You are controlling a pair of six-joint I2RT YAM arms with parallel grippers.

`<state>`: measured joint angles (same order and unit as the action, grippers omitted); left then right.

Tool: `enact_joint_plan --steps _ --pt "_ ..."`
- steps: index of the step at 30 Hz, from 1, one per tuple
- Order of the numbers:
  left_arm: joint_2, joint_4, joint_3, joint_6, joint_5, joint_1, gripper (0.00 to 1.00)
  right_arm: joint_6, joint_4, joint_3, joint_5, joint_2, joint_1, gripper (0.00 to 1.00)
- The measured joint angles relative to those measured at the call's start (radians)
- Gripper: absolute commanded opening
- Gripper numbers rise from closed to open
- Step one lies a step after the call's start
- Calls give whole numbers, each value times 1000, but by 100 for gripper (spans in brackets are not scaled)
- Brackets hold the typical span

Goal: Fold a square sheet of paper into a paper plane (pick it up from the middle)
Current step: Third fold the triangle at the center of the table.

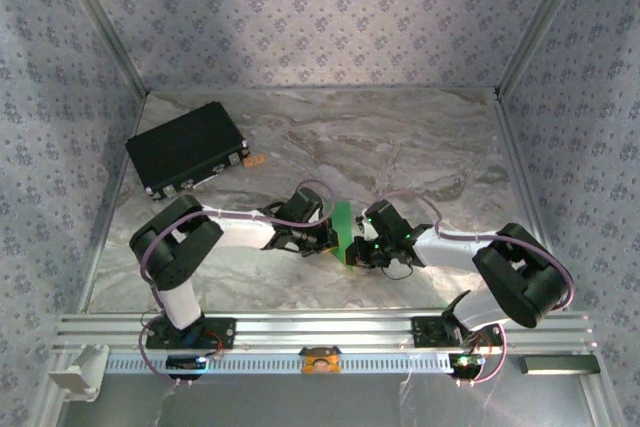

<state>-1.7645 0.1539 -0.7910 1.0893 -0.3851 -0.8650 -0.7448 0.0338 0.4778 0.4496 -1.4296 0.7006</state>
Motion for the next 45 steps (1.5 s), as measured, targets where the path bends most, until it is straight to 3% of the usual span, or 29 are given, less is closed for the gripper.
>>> enact_joint_plan --steps 18,32,40,45 --pt "0 89 59 -51 -87 113 2 -4 29 5 -15 -19 8 0" --pt "61 116 143 -137 -102 276 5 -4 43 7 -16 -26 9 0" --pt "129 104 166 -134 -53 274 10 -4 38 13 -15 -29 9 0" --pt "190 96 146 -137 -21 203 10 -4 30 19 -16 -31 10 0"
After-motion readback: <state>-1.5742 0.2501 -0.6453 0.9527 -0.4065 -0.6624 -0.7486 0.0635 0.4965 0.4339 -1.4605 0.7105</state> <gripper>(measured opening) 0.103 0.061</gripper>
